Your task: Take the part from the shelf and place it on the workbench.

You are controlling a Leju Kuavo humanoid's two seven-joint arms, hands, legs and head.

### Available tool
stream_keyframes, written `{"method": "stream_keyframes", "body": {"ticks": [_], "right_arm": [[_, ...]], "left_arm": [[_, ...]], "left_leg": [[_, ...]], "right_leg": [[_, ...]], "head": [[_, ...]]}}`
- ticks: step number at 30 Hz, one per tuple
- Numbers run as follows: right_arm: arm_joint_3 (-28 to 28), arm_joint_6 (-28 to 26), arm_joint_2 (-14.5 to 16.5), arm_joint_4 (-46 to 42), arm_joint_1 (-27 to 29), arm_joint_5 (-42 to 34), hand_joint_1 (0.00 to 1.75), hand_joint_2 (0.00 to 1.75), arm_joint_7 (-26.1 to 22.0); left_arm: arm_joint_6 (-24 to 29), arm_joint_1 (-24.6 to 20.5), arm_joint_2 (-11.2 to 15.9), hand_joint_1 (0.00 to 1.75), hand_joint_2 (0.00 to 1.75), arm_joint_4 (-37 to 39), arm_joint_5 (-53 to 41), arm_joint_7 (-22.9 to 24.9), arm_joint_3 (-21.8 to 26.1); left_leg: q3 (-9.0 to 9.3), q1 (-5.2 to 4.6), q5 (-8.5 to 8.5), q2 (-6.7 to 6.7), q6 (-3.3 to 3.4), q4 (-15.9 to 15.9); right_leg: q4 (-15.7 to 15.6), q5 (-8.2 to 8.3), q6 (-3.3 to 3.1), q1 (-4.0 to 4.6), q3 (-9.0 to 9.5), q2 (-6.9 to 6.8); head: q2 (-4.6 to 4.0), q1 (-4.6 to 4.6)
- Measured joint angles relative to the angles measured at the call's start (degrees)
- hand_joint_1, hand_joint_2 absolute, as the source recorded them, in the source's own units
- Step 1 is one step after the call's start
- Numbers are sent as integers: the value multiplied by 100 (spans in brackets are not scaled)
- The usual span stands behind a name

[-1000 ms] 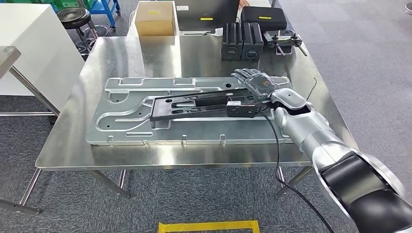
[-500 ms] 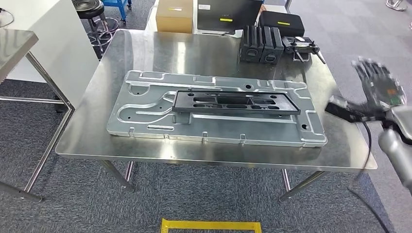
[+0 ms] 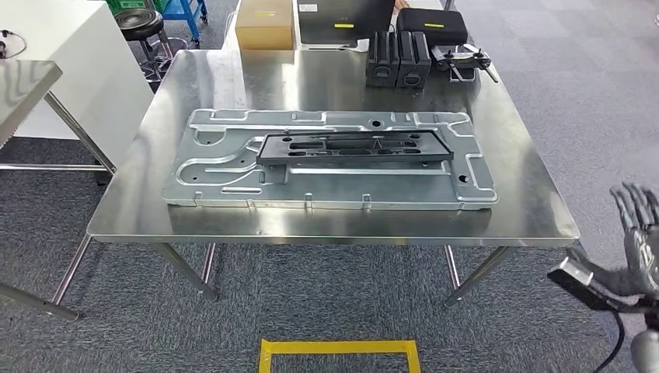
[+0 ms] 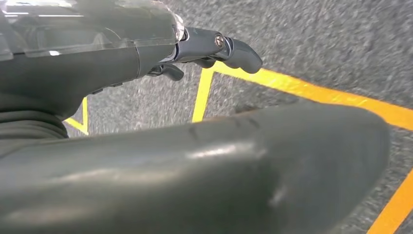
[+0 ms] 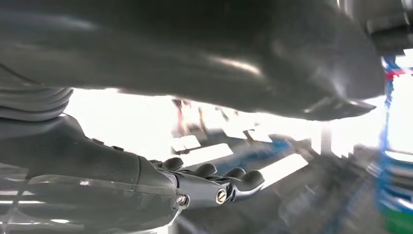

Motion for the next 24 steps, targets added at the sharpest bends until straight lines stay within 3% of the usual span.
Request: {"method": "stream_keyframes", "body": {"ticks": [1, 2, 3, 4, 6, 7, 8, 10, 11, 13, 14, 15, 16, 17, 18, 19, 20, 22, 23, 24], "right_arm": [[-206, 139, 366, 236, 9, -59, 0, 0, -3], [-426, 366, 706, 613, -42, -165, 0, 0, 89], [-656, 663, 1005, 1097, -124, -338, 0, 0, 282], [-910, 936, 1278, 1682, -219, -579, 0, 0, 511], [-1526, 1180, 1743, 3079, -442, -1169, 0, 0, 936], [-1875, 1171, 1951, 3791, -538, -1466, 0, 0, 1119], [-2212, 1125, 2139, 4423, -624, -1702, 0, 0, 1299], [-2745, 964, 2445, 5300, -725, -1960, 0, 0, 1649], [-2932, 852, 2552, 5609, -765, -2005, 0, 0, 1812], [-3243, 636, 2712, 6179, -883, -2015, 0, 0, 2107], [-3357, 556, 2764, 6399, -952, -1980, 0, 0, 2227], [-3463, 502, 2814, 6614, -1018, -1903, 0, 0, 2349], [-3540, 462, 2858, 6794, -1069, -1794, 0, 0, 2458], [-3582, 438, 2903, 6935, -1103, -1652, 0, 0, 2549], [-3596, 415, 2938, 7059, -1122, -1466, 0, 0, 2630], [-3566, 396, 2967, 7146, -1137, -1244, 0, 0, 2690], [-3510, 384, 2981, 7216, -1155, -997, 0, 0, 2739], [-3305, 379, 2993, 7330, -1201, -439, 0, 0, 2815], [-3158, 381, 3000, 7378, -1221, -159, 0, 0, 2853], [-2994, 383, 3009, 7420, -1231, 94, 0, 0, 2896]], "left_arm": [[1, -6, -10, 0, 0, 1, -47, 2, -6], [2, -13, -21, 0, 0, 1, -100, 22, -19], [4, -21, -28, 0, 0, 1, -161, 63, -37], [7, -36, -32, 0, 0, 1, -225, 123, -61], [5, -74, -34, 0, 0, 1, -335, 241, -122], [9, -89, -33, 0, 0, 1, -375, 289, -150], [15, -96, -32, 0, 0, 1, -402, 321, -171], [42, -100, -26, 0, 0, 1, -441, 356, -194], [56, -110, -22, 0, 0, 1, -462, 368, -207], [89, -133, -12, 0, 0, 1, -514, 385, -246], [108, -137, -8, 0, 0, 1, -535, 391, -266], [132, -137, -3, 0, 0, 2, -559, 396, -285], [159, -137, -1, 0, 0, 2, -577, 398, -301], [181, -138, 1, 0, 0, 3, -590, 399, -313], [203, -139, 3, 0, 0, 3, -607, 400, -324], [222, -141, 5, 0, 0, 3, -623, 409, -331], [238, -146, 11, 0, 0, 2, -640, 427, -337], [262, -157, 27, 0, 0, 1, -704, 512, -362], [271, -165, 35, 0, 0, 1, -741, 572, -381], [276, -169, 42, 0, 0, 1, -785, 630, -401]], "left_leg": [[46, 2, -33, 10, -5, 198], [178, 3, 65, 18, -4, 218], [405, 1, 233, 20, 4, 40], [717, -1, 363, 16, 17, -311], [1339, -28, 335, 3, 54, -1157], [1517, -39, 263, 1, 79, -1447], [1584, -52, 220, 8, 106, -1590], [1524, -41, 326, 52, 171, -1641], [1474, -34, 404, 83, 205, -1662], [1324, -19, 563, 148, 251, -1690], [1235, -19, 629, 172, 259, -1686], [1143, -17, 696, 192, 254, -1676], [1049, -14, 762, 204, 239, -1659], [943, -9, 828, 212, 223, -1633], [831, -2, 890, 215, 202, -1597], [724, 3, 946, 213, 178, -1555], [624, 3, 994, 211, 149, -1506], [496, 1, 1085, 210, 74, -1425], [464, 4, 1135, 213, 32, -1408], [445, 12, 1192, 216, -12, -1411]], "right_leg": [[7, 65, 0, 0, -92, 5], [15, 127, 4, 2, -179, 13], [27, 183, 12, 4, -257, 23], [50, 233, 27, 6, -325, 35], [89, 324, 70, 17, -414, 48], [97, 370, 95, 18, -429, 51], [90, 423, 118, 14, -433, 53], [66, 488, 164, 1, -451, 77], [120, 391, 189, -12, -496, 87], [548, -146, 241, -51, -654, 92], [897, -469, 269, -69, -735, 90], [1268, -693, 294, -88, -789, 90], [1561, -761, 315, -106, -797, 89], [1715, -687, 332, -123, -735, 89], [1694, -524, 343, -140, -587, 89], [1478, -366, 349, -158, -343, 89], [1107, -315, 351, -170, -15, 90], [303, -480, 318, -151, 560, 96], [68, -577, 286, -125, 694, 98], [-37, -602, 242, -103, 716, 96]], "head": [[0, -1], [0, -1], [0, -1], [0, -1], [0, -2], [0, -2], [0, -2], [0, -2], [0, -2], [0, -3], [0, -4], [0, -4], [0, -3], [0, -4], [0, -4], [0, -4], [0, -4], [0, -6], [0, -7], [0, -7]]}}
